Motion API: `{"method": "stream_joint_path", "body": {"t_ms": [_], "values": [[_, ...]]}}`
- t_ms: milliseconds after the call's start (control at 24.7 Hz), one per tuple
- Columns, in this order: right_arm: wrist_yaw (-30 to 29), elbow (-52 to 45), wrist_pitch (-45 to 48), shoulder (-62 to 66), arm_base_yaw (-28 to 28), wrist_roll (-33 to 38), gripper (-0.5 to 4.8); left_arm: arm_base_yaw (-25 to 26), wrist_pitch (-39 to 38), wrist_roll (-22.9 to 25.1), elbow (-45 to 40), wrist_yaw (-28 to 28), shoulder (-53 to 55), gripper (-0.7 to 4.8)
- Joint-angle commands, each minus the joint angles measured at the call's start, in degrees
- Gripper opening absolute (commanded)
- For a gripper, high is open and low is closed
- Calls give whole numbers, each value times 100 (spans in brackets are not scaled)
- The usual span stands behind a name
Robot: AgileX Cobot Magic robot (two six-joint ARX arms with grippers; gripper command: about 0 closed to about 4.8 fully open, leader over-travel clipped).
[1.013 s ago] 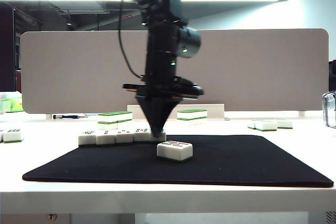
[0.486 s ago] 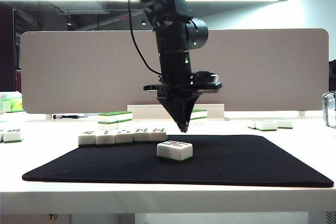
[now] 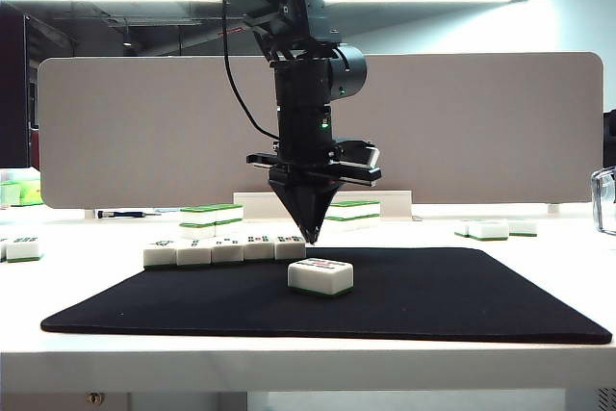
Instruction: Align six mahjong tiles in a row on the table.
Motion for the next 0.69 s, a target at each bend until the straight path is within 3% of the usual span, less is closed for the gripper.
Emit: {"method": "stream_joint_path", "body": {"t_ms": [41, 243, 446, 689], "values": [[-9, 13, 52, -79, 7, -15, -1, -9, 70, -2, 15, -46, -22, 12], [-7, 13, 55, -79, 7, -15, -1, -46, 92, 35, 138, 168, -205, 13], [13, 13, 59, -76, 7, -17, -1, -7, -400, 514, 144, 752, -647, 13], [11, 13, 85, -76, 7, -17, -1, 70, -431, 522, -337, 763, -1534, 13]]}}
